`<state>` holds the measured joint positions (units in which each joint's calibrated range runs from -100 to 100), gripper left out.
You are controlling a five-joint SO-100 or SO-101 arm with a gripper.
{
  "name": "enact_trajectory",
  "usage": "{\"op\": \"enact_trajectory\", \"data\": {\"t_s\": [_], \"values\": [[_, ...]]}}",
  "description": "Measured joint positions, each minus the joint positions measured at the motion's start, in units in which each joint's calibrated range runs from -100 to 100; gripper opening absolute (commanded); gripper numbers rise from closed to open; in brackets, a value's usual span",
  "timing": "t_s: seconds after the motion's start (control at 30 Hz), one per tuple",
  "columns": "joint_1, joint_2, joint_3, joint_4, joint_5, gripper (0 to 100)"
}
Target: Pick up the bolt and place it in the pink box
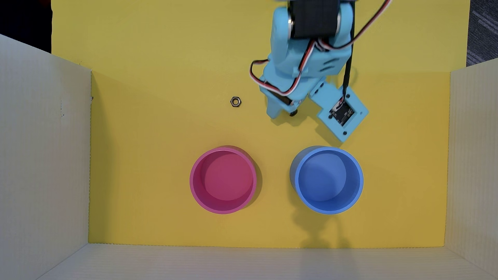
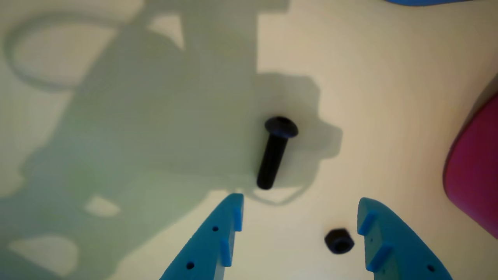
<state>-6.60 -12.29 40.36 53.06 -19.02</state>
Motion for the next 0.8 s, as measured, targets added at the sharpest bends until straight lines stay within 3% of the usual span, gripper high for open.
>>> {"op": "enact_trajectory", "data": {"t_s": [0.43, 0.5, 0.6, 0.8], "values": [[-0.07, 9.58, -1.26, -0.09, -0.15, 20], [0.00, 10.42, -1.44, -0.09, -0.15, 16], [0.15, 11.69, -2.61, -0.51, -0.15, 2], [0.22, 13.81, -5.14, -1.54, -0.15, 1]]}}
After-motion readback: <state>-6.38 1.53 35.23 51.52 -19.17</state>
